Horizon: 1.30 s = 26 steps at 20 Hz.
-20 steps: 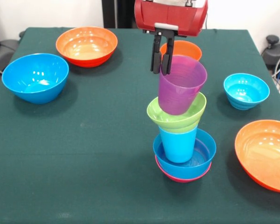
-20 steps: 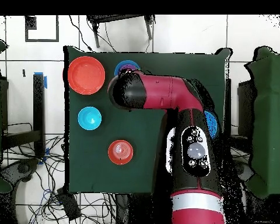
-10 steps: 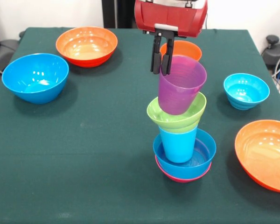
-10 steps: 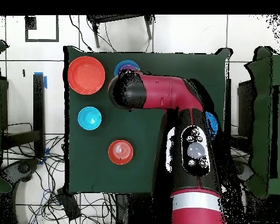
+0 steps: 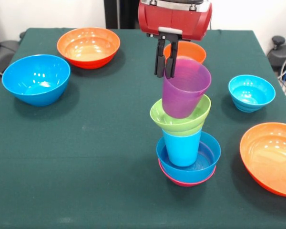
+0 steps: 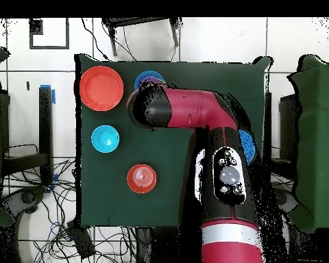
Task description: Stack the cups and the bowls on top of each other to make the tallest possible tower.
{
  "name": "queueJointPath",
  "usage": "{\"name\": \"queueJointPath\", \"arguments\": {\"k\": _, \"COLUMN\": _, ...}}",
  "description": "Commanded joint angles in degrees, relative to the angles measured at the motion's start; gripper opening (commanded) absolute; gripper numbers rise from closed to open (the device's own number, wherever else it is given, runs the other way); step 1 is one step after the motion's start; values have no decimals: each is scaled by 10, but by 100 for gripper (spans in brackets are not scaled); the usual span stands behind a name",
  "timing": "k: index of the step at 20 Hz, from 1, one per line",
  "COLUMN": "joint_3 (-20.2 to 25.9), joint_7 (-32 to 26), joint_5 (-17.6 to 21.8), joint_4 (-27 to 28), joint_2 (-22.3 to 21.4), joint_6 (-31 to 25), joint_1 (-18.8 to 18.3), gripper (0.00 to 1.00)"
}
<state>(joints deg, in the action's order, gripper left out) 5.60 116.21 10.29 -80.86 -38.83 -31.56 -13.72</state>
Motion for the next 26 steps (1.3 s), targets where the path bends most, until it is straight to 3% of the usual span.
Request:
{"name": "queueJointPath", "arguments": {"k": 1, "joint_3": 57, "joint_7": -103, "joint_5": 60, "joint_4": 8, "joint_2": 20, "joint_6": -40, "joint_1": 4, "gripper": 0}}
{"name": "queueJointPath", "arguments": {"k": 26, "joint_3": 45, "joint_7": -82, "joint_5": 67, "joint_4": 15, "joint_2": 36, "joint_6": -18, "joint_1": 16, "gripper": 0}}
